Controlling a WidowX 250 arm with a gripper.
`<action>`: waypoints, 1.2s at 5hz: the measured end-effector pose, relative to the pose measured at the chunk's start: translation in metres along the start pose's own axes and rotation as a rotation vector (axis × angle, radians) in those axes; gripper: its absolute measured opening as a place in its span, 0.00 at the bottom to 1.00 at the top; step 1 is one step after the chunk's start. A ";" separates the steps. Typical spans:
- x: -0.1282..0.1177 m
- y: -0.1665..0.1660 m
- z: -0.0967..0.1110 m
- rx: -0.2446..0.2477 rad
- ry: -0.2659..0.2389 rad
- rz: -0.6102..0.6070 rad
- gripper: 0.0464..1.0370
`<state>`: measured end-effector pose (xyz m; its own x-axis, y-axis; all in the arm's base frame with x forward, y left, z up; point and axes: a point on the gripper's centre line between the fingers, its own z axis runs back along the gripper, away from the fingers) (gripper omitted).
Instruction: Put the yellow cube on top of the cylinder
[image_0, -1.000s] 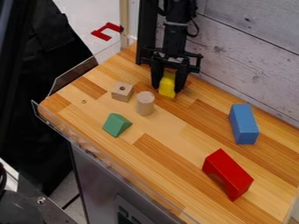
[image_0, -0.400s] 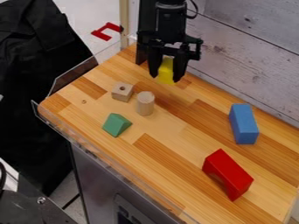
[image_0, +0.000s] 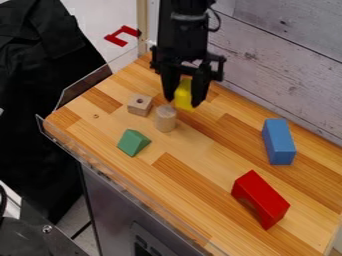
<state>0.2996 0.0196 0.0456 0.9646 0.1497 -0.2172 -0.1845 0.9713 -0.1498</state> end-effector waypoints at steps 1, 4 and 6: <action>-0.013 0.002 0.000 -0.021 0.001 0.003 0.51; -0.019 0.020 0.009 0.014 0.000 0.035 0.51; -0.004 0.026 0.001 0.088 0.100 0.025 0.51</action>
<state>0.2910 0.0439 0.0433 0.9354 0.1595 -0.3155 -0.1870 0.9806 -0.0587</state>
